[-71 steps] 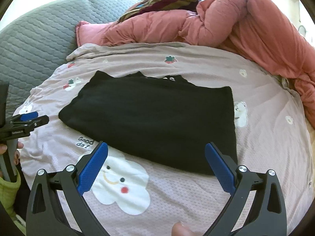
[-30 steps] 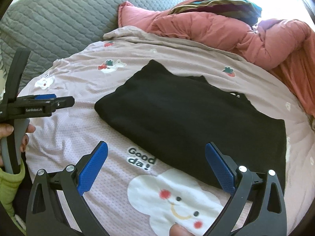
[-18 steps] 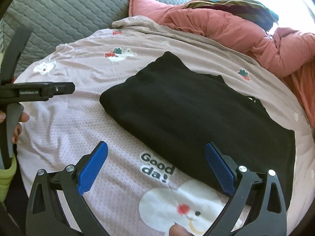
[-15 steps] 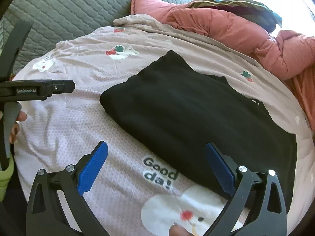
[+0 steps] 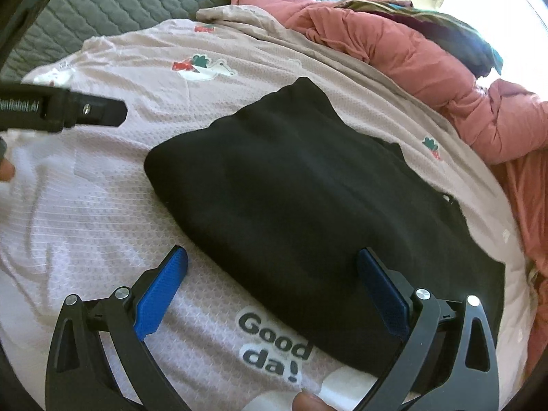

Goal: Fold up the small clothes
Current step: 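Push the folded black shirt across the sheet with the right gripper, then close the right gripper on the folded black shirt's edge and lift it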

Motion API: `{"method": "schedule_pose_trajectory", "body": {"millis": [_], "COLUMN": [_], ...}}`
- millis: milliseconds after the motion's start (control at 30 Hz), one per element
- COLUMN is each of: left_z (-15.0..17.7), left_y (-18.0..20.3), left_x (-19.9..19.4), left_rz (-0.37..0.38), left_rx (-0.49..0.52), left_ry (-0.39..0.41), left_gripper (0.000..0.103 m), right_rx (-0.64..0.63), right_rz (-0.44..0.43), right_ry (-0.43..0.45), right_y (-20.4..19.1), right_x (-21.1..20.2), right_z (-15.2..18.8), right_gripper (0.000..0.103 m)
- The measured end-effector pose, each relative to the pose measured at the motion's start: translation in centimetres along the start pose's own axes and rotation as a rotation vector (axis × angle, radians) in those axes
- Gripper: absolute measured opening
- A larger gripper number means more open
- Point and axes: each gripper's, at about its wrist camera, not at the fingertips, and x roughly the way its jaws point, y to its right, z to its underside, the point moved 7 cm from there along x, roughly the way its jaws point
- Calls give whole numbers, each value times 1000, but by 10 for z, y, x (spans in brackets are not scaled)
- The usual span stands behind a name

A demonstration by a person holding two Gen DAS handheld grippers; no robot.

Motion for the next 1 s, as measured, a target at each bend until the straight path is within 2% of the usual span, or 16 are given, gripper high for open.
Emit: {"method": "schedule_pose_trajectory", "body": {"millis": [233,567,767,800,833,900,1000], "left_z": [-15,-47,-62,-64,-65,-68,-71], "left_y": [8,30,48,51,53,60,69], "left_x": [12,38,56,59,62,68,74], "left_rz": [-9,19,67,75,81,122,168], "left_rx": [21,32,35,32,28,9,-18], "left_ry": [-13,-58,-80,-83,-90,-103,-123], "left_gripper": [93,93,93,93,93,93,93], "right_rx": [-26,-60,-43,-37,-34,-36,-57], "right_rz": [61,129,162,172,171,162,112], "right_ry": [5,40,120,143,160,177,185], "right_y": [3,3,12,15,16,16,12], "right_x": [13,28,16,11,7,3,1], "right_z": [-9,-24,-31,-31,-31,-30,-29], "right_gripper": [99,99,96,91,81,71,42]}}
